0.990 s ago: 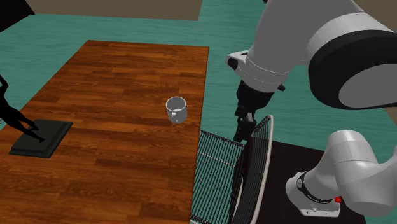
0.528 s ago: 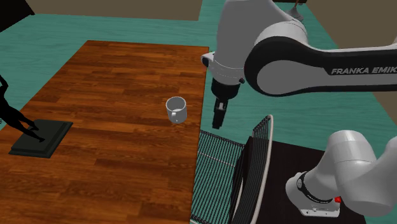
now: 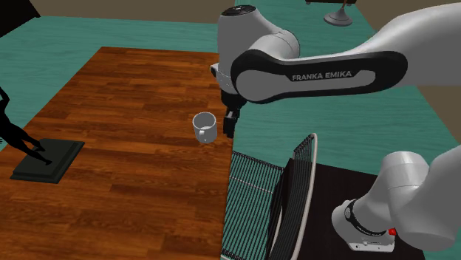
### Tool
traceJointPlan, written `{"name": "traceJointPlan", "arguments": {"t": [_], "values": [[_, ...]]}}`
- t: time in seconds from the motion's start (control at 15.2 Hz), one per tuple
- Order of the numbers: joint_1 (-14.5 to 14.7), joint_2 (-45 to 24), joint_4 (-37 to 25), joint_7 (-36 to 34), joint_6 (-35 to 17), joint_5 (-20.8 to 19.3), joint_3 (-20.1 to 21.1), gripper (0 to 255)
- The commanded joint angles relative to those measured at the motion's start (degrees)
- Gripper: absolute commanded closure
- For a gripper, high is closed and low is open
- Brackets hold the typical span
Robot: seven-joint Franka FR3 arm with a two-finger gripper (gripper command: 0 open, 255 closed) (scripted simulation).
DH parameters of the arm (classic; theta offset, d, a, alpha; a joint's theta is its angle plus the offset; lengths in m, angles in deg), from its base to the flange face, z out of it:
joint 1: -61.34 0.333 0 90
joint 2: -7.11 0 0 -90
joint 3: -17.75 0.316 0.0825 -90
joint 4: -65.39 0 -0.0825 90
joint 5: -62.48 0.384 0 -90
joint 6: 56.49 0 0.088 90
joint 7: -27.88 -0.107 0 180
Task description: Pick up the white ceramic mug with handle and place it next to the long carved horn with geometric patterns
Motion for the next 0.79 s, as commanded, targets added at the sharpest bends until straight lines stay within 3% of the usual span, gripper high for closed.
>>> {"name": "traceJointPlan", "arguments": {"t": [0.0,0.73], "values": [[-0.6,-4.5,-3.6,1.3,-0.1,0.3,-0.8,0],[-5.4,-30.1,-27.6,6.7,2.6,3.1,-3.2,0]]}}
